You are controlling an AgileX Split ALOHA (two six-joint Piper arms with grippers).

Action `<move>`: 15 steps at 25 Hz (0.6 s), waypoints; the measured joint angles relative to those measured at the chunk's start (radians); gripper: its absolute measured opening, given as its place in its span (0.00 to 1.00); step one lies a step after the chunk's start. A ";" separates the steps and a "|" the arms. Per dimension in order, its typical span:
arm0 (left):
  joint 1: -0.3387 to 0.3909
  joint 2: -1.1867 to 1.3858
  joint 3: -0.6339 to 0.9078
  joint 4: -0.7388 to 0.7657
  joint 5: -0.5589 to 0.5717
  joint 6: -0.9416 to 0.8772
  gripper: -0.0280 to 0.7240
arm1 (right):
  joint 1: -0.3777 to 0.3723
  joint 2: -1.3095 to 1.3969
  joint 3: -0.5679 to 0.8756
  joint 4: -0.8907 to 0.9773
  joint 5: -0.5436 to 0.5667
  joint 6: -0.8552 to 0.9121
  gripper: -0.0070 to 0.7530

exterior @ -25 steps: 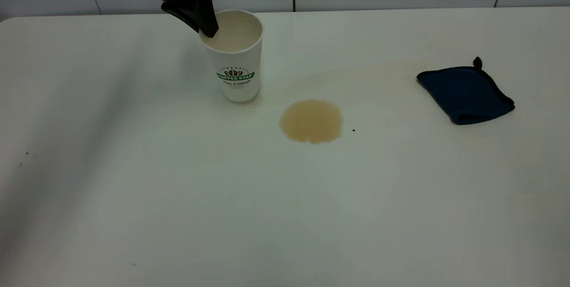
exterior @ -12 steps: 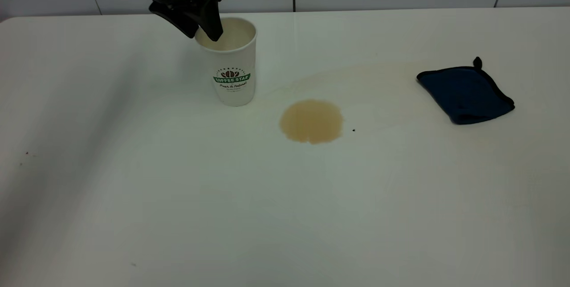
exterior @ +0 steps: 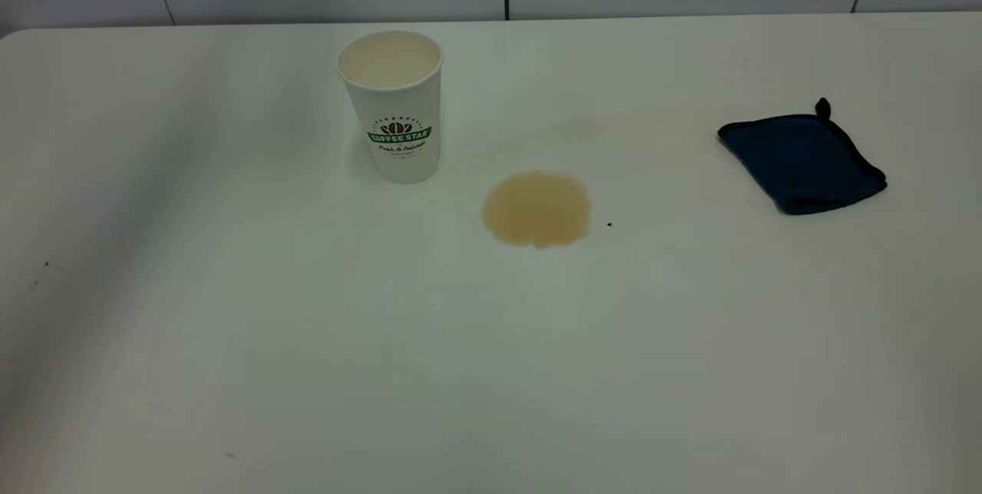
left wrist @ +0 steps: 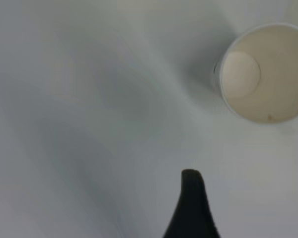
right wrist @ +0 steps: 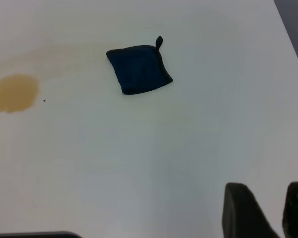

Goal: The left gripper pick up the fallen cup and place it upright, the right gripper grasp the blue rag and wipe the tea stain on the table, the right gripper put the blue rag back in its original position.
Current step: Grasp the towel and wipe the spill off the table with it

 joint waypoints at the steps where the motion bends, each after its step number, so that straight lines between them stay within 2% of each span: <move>1: 0.000 -0.026 -0.001 0.003 0.013 0.000 0.81 | 0.000 0.000 0.000 0.000 0.000 0.000 0.32; 6: 0.000 -0.142 -0.002 0.016 0.013 -0.004 0.63 | 0.000 0.000 0.000 0.000 0.000 0.000 0.32; 10: 0.000 -0.239 0.020 0.069 0.013 -0.095 0.51 | 0.000 0.000 0.000 0.000 0.000 0.000 0.32; 13: 0.000 -0.362 0.138 0.099 0.013 -0.148 0.44 | 0.000 0.000 0.000 0.000 0.000 0.000 0.32; 15: 0.000 -0.474 0.277 0.102 0.013 -0.160 0.39 | 0.000 0.000 0.000 0.000 0.000 0.000 0.32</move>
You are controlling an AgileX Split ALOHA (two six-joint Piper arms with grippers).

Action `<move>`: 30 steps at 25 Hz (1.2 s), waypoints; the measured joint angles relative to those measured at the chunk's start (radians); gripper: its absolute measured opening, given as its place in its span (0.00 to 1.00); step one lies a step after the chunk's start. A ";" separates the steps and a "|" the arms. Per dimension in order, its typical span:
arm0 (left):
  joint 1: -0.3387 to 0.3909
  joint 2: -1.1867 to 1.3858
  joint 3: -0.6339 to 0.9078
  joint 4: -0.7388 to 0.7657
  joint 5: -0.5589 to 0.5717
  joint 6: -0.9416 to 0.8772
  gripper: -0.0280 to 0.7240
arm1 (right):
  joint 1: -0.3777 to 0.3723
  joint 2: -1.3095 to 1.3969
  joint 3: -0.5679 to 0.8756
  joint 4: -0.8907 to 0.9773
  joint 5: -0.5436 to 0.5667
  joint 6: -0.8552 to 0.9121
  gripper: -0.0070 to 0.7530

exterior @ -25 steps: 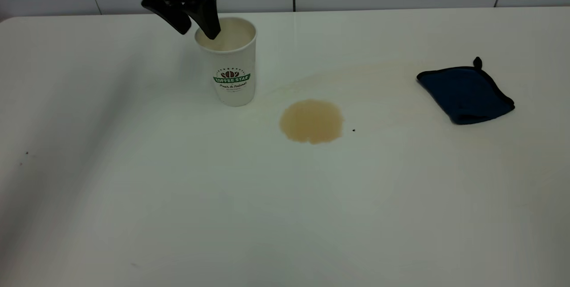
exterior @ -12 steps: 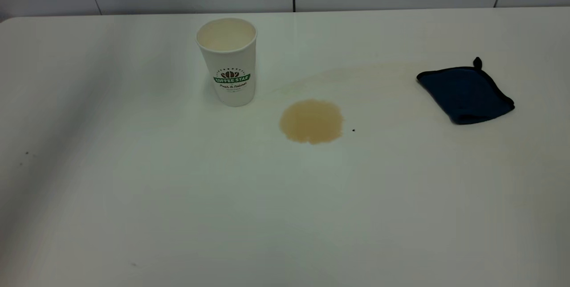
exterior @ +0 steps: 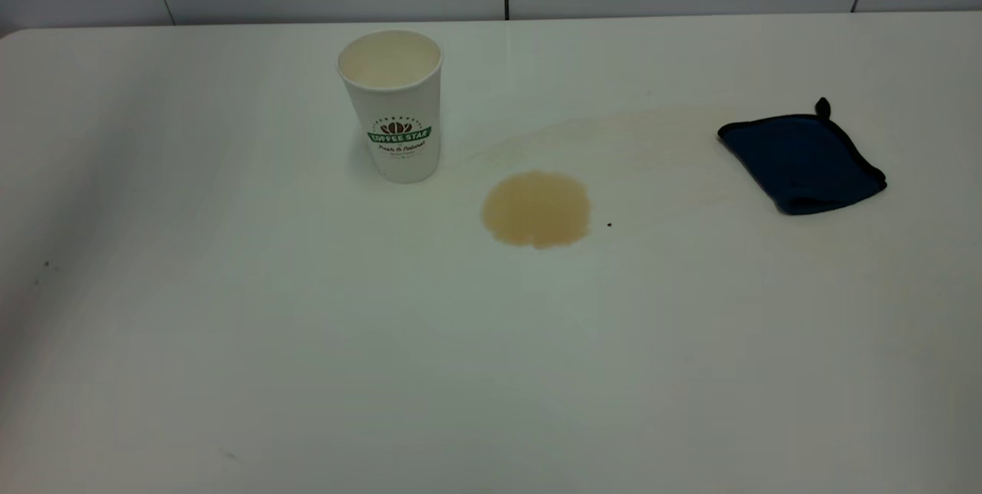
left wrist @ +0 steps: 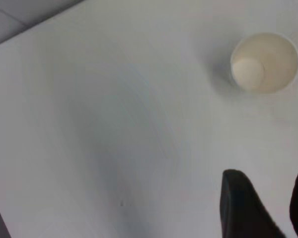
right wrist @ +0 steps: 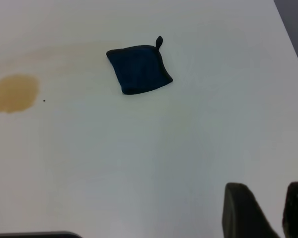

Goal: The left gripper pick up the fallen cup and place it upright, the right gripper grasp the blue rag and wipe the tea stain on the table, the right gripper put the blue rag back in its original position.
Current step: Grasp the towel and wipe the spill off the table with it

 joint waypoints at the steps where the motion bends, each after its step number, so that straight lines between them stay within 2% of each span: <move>1: 0.000 -0.059 0.076 0.001 0.000 -0.002 0.37 | 0.000 0.000 0.000 0.000 0.000 0.000 0.32; 5: 0.000 -0.269 0.356 0.016 0.000 -0.017 0.34 | 0.000 0.000 0.000 0.000 0.000 0.000 0.32; 8: 0.000 -0.419 0.509 0.056 0.000 -0.040 0.34 | 0.000 0.000 0.000 0.000 0.000 0.000 0.32; 22: 0.007 -0.738 0.959 0.097 0.000 -0.170 0.35 | 0.000 0.000 0.000 0.000 0.000 0.000 0.32; 24: 0.042 -0.789 1.023 0.090 0.000 -0.231 0.35 | 0.000 0.000 0.000 0.000 0.000 0.000 0.32; 30: 0.255 -1.021 1.200 0.090 -0.010 -0.316 0.35 | 0.000 0.000 0.000 0.000 0.000 0.000 0.32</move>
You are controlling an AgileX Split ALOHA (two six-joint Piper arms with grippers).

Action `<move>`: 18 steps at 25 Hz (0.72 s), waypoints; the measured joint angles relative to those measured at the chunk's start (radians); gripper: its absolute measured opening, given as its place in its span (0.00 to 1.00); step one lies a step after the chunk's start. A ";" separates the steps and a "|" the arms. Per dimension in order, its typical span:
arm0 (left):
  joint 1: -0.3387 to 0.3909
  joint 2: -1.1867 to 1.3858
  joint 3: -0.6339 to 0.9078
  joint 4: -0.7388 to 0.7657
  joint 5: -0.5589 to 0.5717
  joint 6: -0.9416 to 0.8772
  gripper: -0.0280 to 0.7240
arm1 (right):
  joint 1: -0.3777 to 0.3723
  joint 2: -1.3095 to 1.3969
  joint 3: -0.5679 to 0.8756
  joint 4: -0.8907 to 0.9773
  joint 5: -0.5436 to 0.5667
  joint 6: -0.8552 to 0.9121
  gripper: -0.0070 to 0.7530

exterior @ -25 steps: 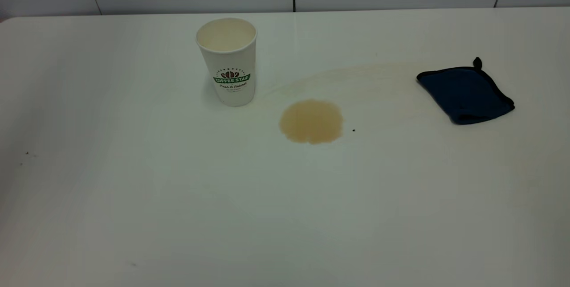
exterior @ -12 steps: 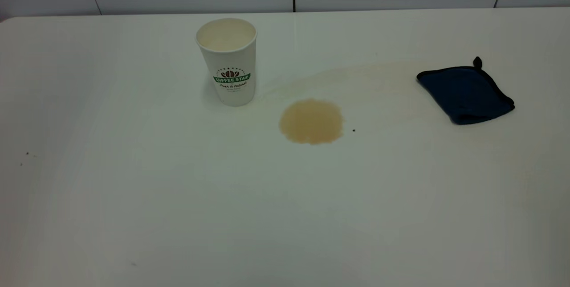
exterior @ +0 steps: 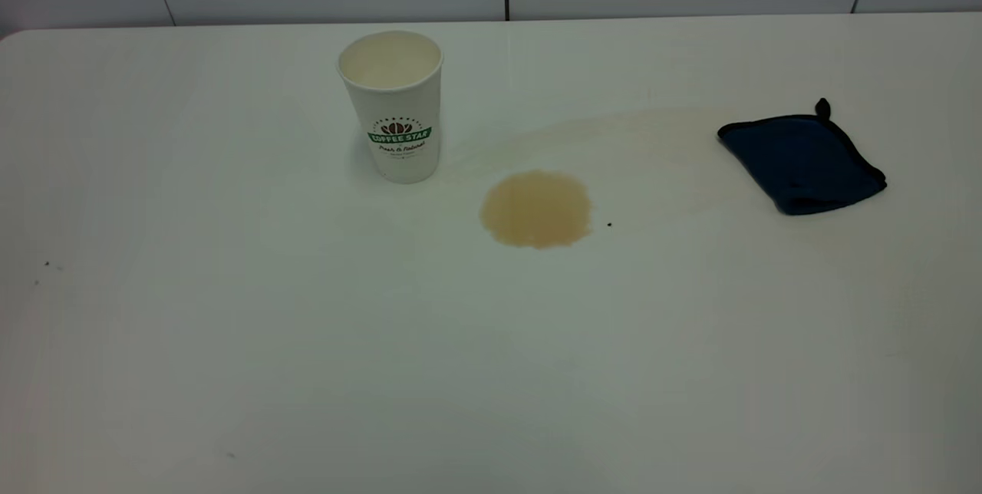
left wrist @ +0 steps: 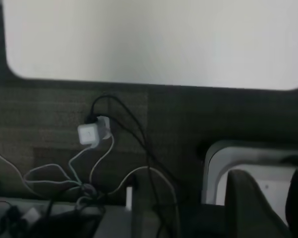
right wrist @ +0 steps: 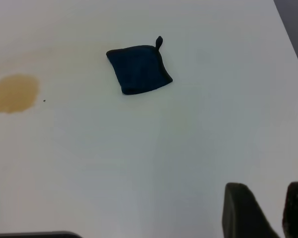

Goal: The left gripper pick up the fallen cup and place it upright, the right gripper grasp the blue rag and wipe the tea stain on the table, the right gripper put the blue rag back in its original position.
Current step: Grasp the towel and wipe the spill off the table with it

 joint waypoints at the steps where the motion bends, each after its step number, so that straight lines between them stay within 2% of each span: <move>1: 0.029 -0.042 0.019 0.000 -0.005 -0.002 0.35 | 0.000 0.000 0.000 0.000 0.000 0.000 0.32; 5: 0.075 -0.185 0.085 -0.004 -0.021 -0.031 0.35 | 0.000 0.000 0.000 0.000 0.000 0.000 0.32; 9: 0.078 -0.316 0.136 -0.017 -0.029 -0.051 0.35 | 0.000 0.000 0.000 0.000 0.001 0.000 0.32; 18: 0.078 -0.553 0.146 -0.017 -0.039 -0.045 0.35 | 0.000 0.000 0.000 0.000 0.001 0.000 0.32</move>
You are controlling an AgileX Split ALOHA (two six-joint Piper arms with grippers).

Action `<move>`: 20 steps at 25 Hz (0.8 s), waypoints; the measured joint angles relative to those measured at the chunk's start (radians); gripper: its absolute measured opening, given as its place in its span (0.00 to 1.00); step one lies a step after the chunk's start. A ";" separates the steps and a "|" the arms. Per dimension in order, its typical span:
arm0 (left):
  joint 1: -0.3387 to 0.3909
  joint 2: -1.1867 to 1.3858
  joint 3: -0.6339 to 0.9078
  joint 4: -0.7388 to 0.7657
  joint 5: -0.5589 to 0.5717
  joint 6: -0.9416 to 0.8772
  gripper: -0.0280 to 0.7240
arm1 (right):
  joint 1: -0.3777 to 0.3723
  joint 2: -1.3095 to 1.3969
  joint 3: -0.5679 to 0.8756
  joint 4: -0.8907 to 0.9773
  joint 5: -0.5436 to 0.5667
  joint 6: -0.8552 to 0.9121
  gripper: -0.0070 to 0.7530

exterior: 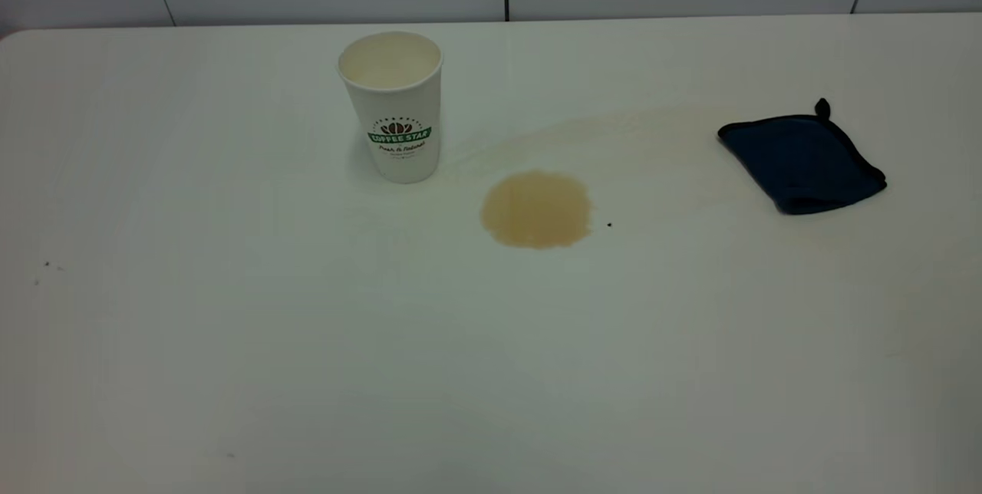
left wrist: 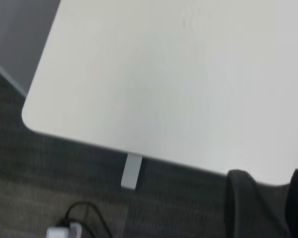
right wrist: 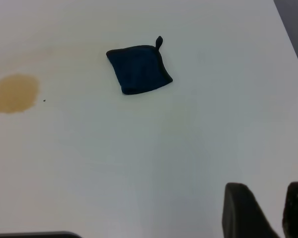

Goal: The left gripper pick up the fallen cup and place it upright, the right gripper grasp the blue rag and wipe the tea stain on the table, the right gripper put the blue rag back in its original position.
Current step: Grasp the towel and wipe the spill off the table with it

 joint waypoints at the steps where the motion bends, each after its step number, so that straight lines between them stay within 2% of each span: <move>1: 0.000 -0.017 0.000 0.000 0.000 0.008 0.35 | 0.000 0.000 0.000 0.000 0.000 0.000 0.32; 10: -0.040 -0.125 0.000 -0.002 0.002 0.031 0.35 | 0.000 0.000 0.000 0.000 0.000 0.000 0.32; 20: -0.040 -0.165 0.000 -0.002 0.005 0.032 0.35 | 0.000 0.000 0.000 0.000 0.000 0.000 0.32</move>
